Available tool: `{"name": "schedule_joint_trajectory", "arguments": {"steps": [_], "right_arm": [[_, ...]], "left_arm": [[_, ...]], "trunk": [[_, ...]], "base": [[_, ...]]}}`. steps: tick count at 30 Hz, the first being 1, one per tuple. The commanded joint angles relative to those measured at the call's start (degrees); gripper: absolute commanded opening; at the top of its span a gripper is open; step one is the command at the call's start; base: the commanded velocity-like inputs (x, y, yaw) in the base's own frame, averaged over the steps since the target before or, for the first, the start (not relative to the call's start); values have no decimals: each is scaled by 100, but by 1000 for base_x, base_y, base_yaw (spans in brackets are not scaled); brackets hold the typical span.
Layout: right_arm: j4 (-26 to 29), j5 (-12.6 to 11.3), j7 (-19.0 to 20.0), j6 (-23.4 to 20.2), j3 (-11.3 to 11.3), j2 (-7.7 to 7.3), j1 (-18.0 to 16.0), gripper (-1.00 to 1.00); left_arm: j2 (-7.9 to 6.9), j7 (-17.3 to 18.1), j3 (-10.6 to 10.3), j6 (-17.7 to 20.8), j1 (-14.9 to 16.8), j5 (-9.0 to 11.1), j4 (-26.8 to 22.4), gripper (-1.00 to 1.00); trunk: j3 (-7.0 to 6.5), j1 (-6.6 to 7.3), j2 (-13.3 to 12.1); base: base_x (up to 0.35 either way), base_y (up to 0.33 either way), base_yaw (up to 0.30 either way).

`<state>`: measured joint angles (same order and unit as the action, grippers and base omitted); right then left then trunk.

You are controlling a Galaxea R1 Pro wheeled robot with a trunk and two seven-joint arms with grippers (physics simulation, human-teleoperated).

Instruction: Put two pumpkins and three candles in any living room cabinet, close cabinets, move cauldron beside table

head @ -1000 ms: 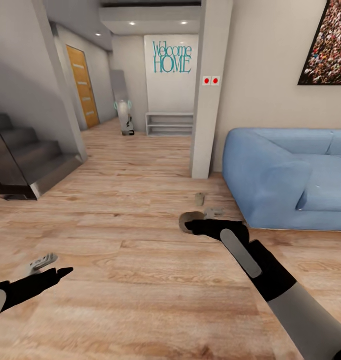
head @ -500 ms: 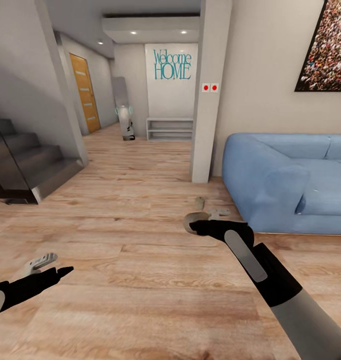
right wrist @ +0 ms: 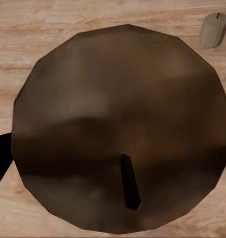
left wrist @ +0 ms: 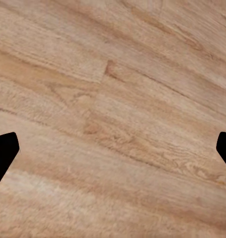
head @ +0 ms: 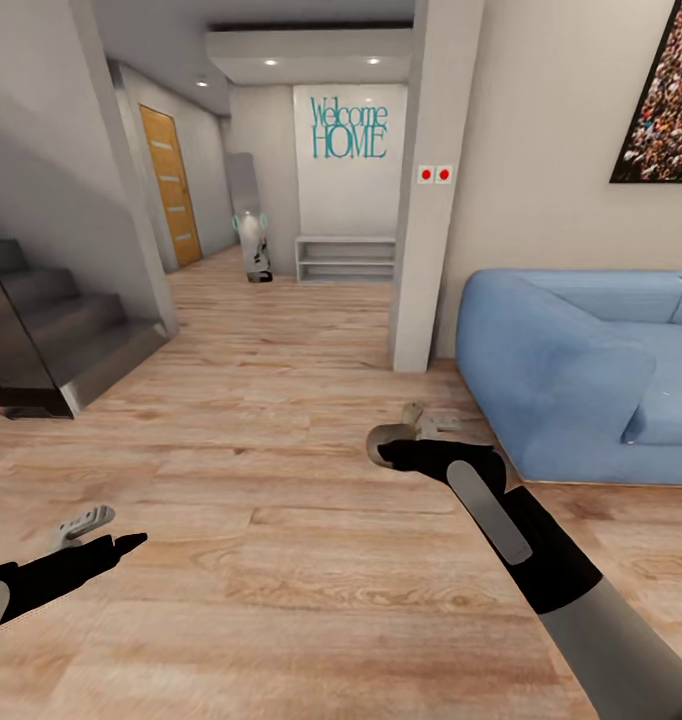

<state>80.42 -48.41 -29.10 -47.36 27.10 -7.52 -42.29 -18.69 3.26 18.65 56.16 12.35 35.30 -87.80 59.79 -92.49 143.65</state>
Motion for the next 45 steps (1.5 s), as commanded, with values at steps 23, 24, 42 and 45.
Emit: {"name": "schedule_joint_trajectory", "arguments": {"steps": [23, 24, 42, 45], "right_arm": [[8, -94, -70, 34, 15, -8, -8, -100], [8, -98, -70, 34, 15, -9, -8, -100], [-7, -124, -61, 36, 15, -4, -6, -100], [-8, -125, -61, 35, 18, -4, -7, -100]], "left_arm": [[0, 43, 7, 26, 4, -14, 9, 100], [0, 41, 7, 26, 4, -14, 9, 100], [-3, 43, 7, 29, 4, 2, 26, 100], [-4, 43, 7, 31, 4, 3, 26, 100]], "trunk": [[6, -2, 2], [6, -2, 2], [6, -2, 2], [6, -2, 2]], "base": [[291, 184, 0], [296, 180, 0], [329, 40, 0], [338, 0, 0]]}}
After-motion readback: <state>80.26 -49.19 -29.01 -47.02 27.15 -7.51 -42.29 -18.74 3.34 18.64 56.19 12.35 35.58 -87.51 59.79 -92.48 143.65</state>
